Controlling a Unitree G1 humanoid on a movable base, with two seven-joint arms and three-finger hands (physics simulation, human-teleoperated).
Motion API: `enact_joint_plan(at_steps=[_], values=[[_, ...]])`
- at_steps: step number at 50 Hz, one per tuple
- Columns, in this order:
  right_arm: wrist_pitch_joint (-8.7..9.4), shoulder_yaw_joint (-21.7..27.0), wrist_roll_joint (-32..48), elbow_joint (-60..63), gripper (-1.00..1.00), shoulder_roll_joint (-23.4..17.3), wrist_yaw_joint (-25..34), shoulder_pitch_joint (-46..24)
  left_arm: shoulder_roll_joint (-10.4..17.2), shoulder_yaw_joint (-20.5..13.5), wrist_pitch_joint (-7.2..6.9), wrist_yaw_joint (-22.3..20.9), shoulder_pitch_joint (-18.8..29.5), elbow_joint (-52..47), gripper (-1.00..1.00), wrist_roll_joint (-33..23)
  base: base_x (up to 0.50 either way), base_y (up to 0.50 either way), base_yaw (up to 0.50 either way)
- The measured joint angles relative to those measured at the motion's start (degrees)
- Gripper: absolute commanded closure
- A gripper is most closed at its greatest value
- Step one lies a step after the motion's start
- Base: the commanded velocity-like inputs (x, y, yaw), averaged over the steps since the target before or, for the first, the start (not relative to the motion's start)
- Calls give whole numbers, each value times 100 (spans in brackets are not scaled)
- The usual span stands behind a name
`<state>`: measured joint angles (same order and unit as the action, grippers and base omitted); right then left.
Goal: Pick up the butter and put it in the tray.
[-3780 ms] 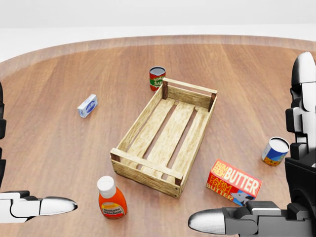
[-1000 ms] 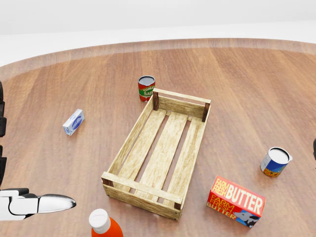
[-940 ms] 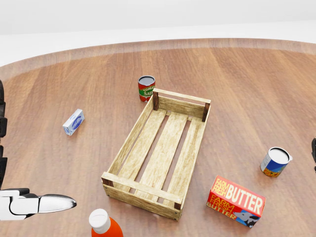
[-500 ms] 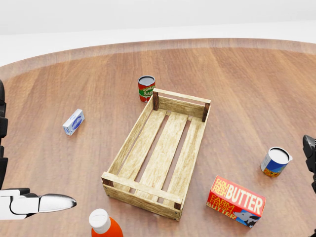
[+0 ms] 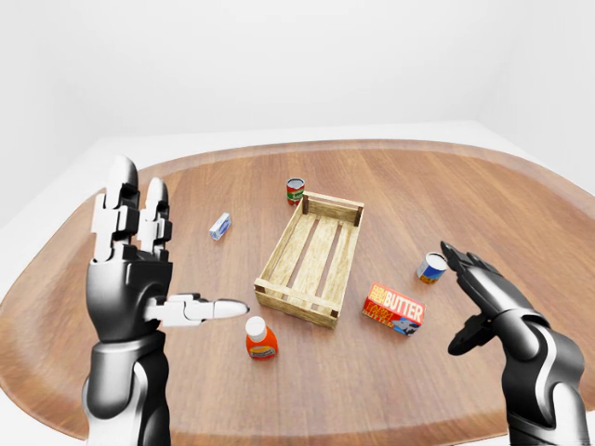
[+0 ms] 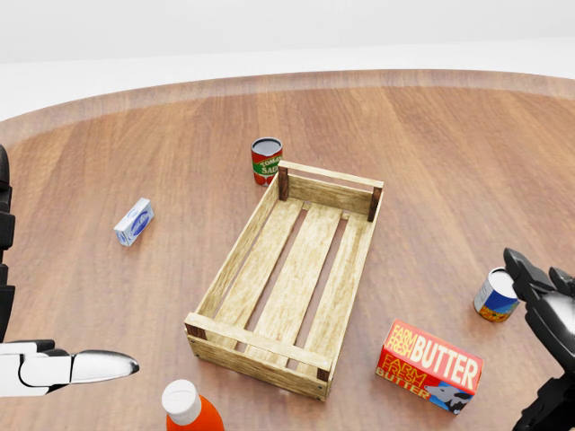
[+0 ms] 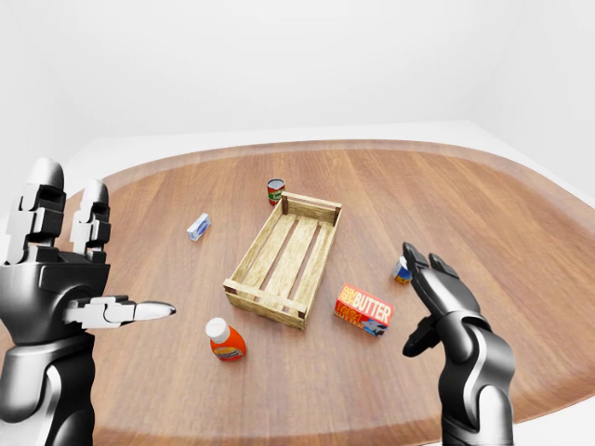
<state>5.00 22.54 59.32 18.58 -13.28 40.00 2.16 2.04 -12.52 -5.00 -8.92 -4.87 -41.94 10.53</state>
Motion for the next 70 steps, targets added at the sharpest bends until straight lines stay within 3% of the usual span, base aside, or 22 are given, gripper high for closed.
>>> enact_joint_plan(at_steps=[16, 41, 70], values=[[0, -326, -452, -1018, -100, -326, 0, -374, -5, 16, 0, -5, -13, 13, -100, -17, 0, 0, 0], [0, -862, -1127, -2442, -100, -489, 0, -855, -7, 12, 0, -23, -20, 66, -100, -19, 0, 0, 0], [0, -1066, -1696, -3737, -100, -683, -369, -1190, -6, 6, 0, -33, -31, 94, -100, -16, 0, 0, 0]])
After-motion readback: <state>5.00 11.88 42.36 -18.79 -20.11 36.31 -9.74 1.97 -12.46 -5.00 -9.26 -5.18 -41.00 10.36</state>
